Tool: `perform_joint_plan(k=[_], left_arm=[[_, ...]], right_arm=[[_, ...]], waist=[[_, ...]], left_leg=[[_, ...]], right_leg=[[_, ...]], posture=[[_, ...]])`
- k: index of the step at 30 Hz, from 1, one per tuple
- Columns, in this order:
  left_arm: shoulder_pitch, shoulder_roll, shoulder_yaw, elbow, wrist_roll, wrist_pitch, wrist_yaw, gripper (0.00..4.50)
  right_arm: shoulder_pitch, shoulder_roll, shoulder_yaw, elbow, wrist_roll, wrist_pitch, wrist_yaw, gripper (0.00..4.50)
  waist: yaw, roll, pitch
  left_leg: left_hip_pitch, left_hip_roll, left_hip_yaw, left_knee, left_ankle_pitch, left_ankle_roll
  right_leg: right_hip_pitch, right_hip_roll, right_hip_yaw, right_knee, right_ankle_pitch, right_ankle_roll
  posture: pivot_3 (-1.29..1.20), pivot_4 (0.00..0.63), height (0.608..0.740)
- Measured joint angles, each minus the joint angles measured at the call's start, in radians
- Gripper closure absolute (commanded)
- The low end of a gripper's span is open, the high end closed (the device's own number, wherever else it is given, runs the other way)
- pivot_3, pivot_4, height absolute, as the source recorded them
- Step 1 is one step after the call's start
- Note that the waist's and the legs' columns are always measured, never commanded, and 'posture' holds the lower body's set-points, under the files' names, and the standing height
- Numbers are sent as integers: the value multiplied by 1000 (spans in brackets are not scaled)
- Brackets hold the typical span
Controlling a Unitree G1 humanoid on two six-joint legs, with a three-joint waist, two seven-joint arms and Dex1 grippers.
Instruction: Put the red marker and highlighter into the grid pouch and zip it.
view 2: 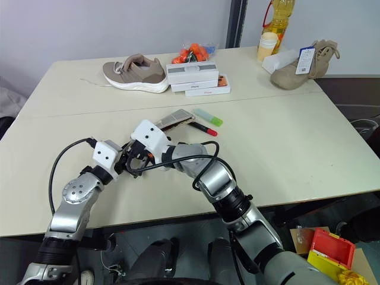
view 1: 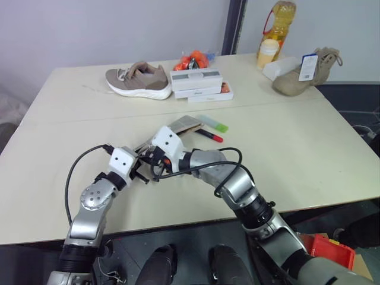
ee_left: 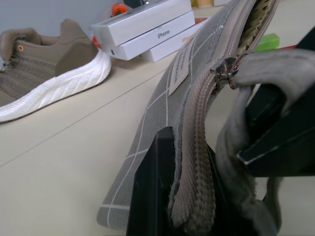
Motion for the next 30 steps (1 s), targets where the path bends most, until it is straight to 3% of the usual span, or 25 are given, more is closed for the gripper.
perform_joint_plan(k=[2,9,14,22,26,30], left_arm=[[-4,-1,0,2,8,10,15,4500],[-18,26,65,53,53,20,105,4500],[-30,43,83,95,65,25,126,4500],[-39,36,73,123,82,23,126,4500],[-39,34,71,123,82,22,126,4500],[-36,32,71,123,82,14,126,4500]], right_arm=[[2,-19,-9,-18,10,13,13,3670],[26,-204,-160,-37,-1,24,-3,108],[29,-287,-233,113,-51,-54,-44,108],[-2,-276,-271,383,-79,-162,-63,108],[-9,-252,-281,445,-81,-201,-76,1896],[-8,-246,-281,442,-81,-209,-76,4039]], waist=[[0,0,0],[15,0,0],[19,0,0],[18,0,0],[19,0,0],[20,0,0]], left_leg=[[0,0,0,0,0,0],[0,0,0,0,0,0],[0,0,1,0,0,0],[0,0,2,0,0,0],[0,0,2,0,0,0],[0,0,2,0,0,0]], right_leg=[[0,0,0,0,0,0],[0,0,0,0,0,0],[0,0,0,-1,0,0],[1,0,0,-1,0,0],[1,0,0,-1,0,0],[1,0,0,-1,0,0]], posture=[[0,150,740],[0,150,740],[0,150,740],[0,150,740],[0,150,740],[0,150,740]])
